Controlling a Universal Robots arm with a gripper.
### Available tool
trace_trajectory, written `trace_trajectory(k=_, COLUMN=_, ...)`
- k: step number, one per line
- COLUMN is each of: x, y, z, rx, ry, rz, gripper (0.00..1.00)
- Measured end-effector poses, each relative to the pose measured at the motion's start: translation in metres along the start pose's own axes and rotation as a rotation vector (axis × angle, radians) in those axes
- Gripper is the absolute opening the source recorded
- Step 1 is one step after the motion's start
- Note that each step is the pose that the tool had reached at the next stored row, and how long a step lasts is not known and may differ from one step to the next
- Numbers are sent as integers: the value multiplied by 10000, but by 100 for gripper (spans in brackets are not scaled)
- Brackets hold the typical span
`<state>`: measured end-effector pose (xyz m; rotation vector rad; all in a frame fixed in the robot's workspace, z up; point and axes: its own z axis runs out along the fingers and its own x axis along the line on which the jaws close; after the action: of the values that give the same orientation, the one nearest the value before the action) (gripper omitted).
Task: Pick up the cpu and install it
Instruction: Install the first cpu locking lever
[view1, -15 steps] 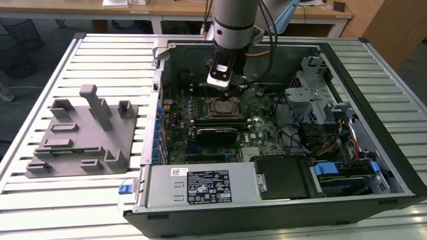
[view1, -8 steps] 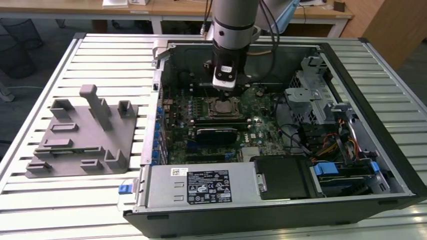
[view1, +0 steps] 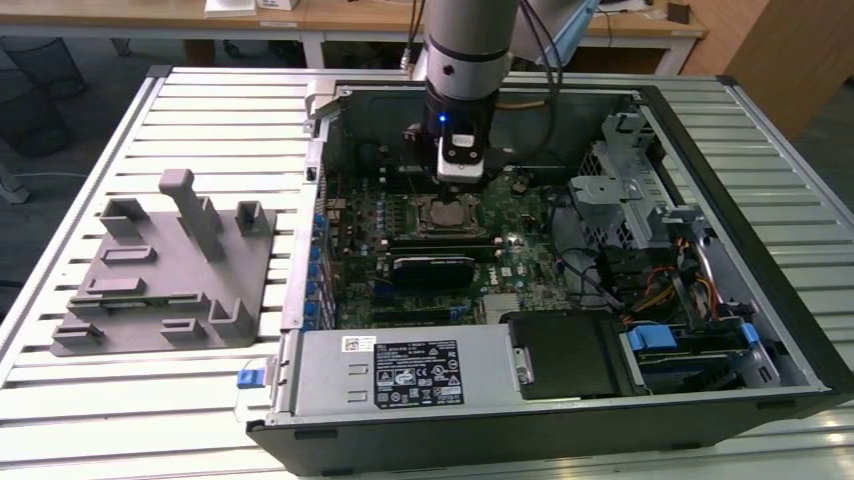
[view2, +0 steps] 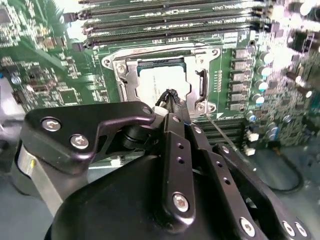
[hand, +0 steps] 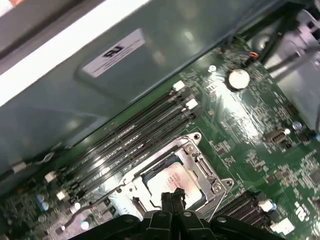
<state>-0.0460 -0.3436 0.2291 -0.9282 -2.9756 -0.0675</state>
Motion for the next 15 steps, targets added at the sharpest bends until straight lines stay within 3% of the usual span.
trace_trajectory(k=4, x=1, y=0, z=10, rx=29, ry=27, rz=-785, gripper=11)
trace_trajectory(k=9, x=15, y=-10, z=16, rx=49, ry=44, rz=-1304, gripper=11)
trace_trajectory(k=15, x=15, y=-11, z=13, rx=84, ry=79, rz=-2322, gripper=11)
